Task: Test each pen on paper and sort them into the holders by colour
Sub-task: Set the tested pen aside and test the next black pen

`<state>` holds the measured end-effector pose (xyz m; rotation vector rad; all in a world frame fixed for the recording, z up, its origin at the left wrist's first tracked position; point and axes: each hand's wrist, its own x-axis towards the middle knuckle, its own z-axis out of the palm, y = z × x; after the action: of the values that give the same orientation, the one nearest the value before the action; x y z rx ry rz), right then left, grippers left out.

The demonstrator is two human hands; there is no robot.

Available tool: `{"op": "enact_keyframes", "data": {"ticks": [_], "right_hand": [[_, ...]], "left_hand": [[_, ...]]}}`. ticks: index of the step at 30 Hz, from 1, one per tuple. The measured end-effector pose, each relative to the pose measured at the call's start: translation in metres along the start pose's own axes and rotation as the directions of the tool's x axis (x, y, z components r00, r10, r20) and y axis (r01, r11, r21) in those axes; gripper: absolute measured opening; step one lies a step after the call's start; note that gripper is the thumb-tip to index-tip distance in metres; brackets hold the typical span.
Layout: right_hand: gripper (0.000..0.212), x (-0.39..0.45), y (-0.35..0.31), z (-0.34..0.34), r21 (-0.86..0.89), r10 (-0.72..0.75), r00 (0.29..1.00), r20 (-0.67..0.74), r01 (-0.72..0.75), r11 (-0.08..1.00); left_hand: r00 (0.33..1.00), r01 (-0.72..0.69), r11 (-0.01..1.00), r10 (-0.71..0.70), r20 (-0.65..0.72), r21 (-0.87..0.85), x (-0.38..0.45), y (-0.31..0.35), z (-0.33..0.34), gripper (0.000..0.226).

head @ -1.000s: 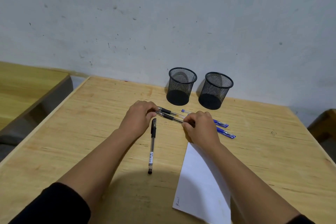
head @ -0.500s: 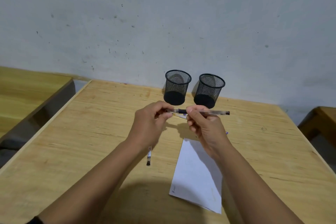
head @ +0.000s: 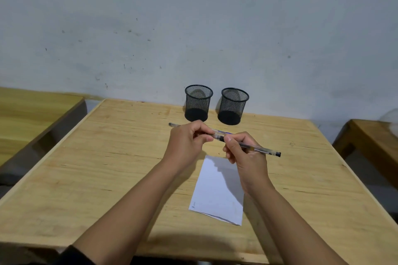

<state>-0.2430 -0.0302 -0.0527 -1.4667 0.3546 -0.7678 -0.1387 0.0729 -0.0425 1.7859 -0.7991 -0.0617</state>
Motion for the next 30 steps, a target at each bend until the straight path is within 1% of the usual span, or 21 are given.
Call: {"op": "enact_keyframes", "data": {"ticks": [3, 6, 7, 8, 9, 10, 11, 12, 14, 17, 19, 22, 25, 27, 30], "right_hand": [[0.010, -0.002, 0.003, -0.008, -0.022, -0.031, 0.999, -0.041, 0.030, 0.999], [0.012, -0.004, 0.006, -0.012, -0.048, -0.045, 0.997, -0.061, 0.042, 0.998], [0.015, -0.004, 0.005, -0.015, -0.028, -0.043, 0.996, -0.082, 0.041, 0.999], [0.018, -0.004, 0.003, -0.021, 0.013, -0.035, 0.993, -0.109, 0.037, 0.999], [0.021, -0.003, 0.001, -0.030, 0.053, -0.027, 0.991, -0.134, 0.035, 0.998], [0.022, -0.002, -0.002, -0.041, 0.074, -0.026, 0.988, -0.151, 0.038, 0.997], [0.022, -0.001, -0.003, -0.051, 0.070, -0.027, 0.987, -0.158, 0.039, 0.997], [0.022, 0.000, -0.002, -0.059, 0.051, -0.023, 0.988, -0.152, 0.031, 0.998], [0.020, 0.001, 0.002, -0.061, 0.022, 0.000, 0.993, -0.115, 0.002, 1.000], [0.015, 0.000, 0.006, -0.050, 0.048, 0.075, 0.993, -0.087, -0.071, 0.996], [0.013, -0.003, 0.007, -0.048, 0.076, 0.111, 0.990, -0.087, -0.105, 0.992], [0.012, -0.006, 0.011, -0.049, 0.090, 0.155, 0.984, -0.085, -0.147, 0.985], [0.011, -0.008, 0.013, -0.046, 0.095, 0.238, 0.969, -0.063, -0.232, 0.968], [0.012, -0.010, 0.013, -0.043, 0.100, 0.289, 0.957, -0.025, -0.286, 0.953], [0.011, -0.016, 0.012, -0.037, 0.024, 0.316, 0.948, 0.046, -0.318, 0.948]], "left_hand": [[1.000, -0.001, 1.000, 0.001, 0.003, -0.014, 0.002, 0.003, 0.009, 0.015], [0.999, -0.013, 1.000, 0.014, 0.044, -0.010, 0.001, 0.007, 0.019, 0.015], [1.000, 0.005, 1.000, -0.004, 0.025, -0.011, 0.002, 0.006, 0.018, 0.016], [0.999, 0.047, 0.998, -0.047, -0.025, -0.031, 0.004, 0.003, 0.012, 0.016], [0.990, 0.095, 0.995, -0.098, -0.104, -0.029, 0.007, -0.004, 0.002, 0.017], [0.975, 0.137, 0.991, -0.134, -0.177, 0.002, 0.011, -0.012, -0.010, 0.017], [0.965, 0.164, 0.984, -0.144, -0.217, 0.076, 0.014, -0.018, -0.020, 0.015], [0.964, 0.182, 0.973, -0.148, -0.221, 0.139, 0.016, -0.024, -0.026, 0.014], [0.977, 0.187, 0.961, -0.160, -0.143, 0.205, 0.017, -0.029, -0.020, 0.012], [0.984, 0.162, 0.931, -0.175, 0.010, 0.327, 0.016, -0.038, 0.012, 0.009], [0.980, 0.162, 0.902, -0.196, 0.045, 0.401, 0.016, -0.048, 0.026, 0.004], [0.976, 0.150, 0.843, -0.209, 0.057, 0.516, 0.016, -0.057, 0.032, 0.009], [0.982, 0.133, 0.857, -0.183, 0.053, 0.498, 0.014, -0.056, 0.030, 0.019], [0.990, 0.097, 0.880, -0.132, 0.044, 0.464, 0.007, -0.048, 0.023, 0.026], [0.997, 0.049, 0.921, -0.069, 0.040, 0.388, -0.020, -0.033, 0.008, 0.022]]}}
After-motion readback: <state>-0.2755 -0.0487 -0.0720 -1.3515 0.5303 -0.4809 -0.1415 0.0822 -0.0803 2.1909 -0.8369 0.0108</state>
